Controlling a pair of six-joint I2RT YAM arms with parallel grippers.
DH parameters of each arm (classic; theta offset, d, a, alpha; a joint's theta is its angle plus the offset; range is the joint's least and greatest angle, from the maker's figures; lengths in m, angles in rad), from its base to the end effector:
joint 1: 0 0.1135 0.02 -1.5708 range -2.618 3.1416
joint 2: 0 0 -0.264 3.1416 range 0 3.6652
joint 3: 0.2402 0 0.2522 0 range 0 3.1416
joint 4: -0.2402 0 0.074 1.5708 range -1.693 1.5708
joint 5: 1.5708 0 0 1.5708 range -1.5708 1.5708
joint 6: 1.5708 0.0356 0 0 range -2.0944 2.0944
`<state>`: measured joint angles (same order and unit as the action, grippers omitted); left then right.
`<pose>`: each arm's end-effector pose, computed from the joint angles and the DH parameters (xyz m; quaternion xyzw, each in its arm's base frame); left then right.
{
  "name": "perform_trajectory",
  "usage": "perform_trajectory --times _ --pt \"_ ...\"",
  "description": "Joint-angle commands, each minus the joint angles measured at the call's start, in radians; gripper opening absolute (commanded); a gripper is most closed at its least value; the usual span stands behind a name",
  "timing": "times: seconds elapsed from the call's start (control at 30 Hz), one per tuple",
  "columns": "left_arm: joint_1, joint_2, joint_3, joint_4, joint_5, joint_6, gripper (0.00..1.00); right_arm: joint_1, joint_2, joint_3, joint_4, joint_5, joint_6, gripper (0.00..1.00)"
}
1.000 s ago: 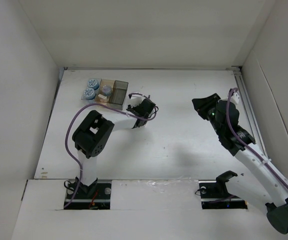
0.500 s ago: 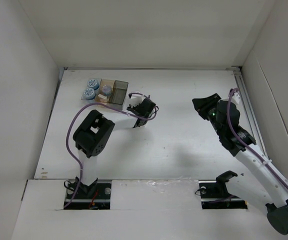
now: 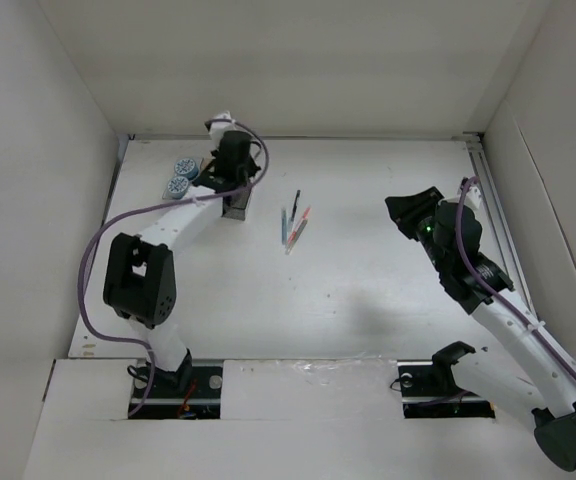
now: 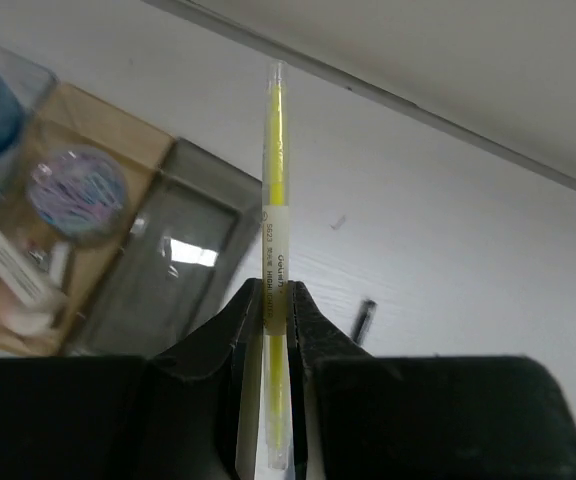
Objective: Sort the stationery into containers
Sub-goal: Place the stationery into the container
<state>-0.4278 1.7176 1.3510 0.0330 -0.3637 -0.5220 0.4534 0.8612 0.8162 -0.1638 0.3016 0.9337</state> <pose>0.3785 -0.1586 0.3077 -0.1425 0.7954 -0.1298 0.5746 0.1854 0.0786 0.3403 0.2746 0.7236 0.3081 0.5532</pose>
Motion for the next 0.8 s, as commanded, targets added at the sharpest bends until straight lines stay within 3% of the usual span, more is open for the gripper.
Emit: perform_trajectory --times 0.0,0.17,0.43,0.77 --pt "0.107 0.087 0.109 -0.005 0.207 0.133 0.04 0.017 -0.017 0.029 0.043 -0.005 -0.015 0.36" --pt "0.132 0.184 0.256 -0.094 0.201 0.296 0.03 0.018 -0.027 0.029 0.043 -0.005 -0.015 0.36" --pt "0.132 0.240 0.300 -0.120 0.264 0.471 0.03 0.018 -0.036 0.029 0.034 -0.005 -0.015 0.37" --pt "0.132 0.301 0.280 -0.154 0.192 0.510 0.03 0.018 -0.036 0.029 0.033 -0.005 -0.015 0.37"
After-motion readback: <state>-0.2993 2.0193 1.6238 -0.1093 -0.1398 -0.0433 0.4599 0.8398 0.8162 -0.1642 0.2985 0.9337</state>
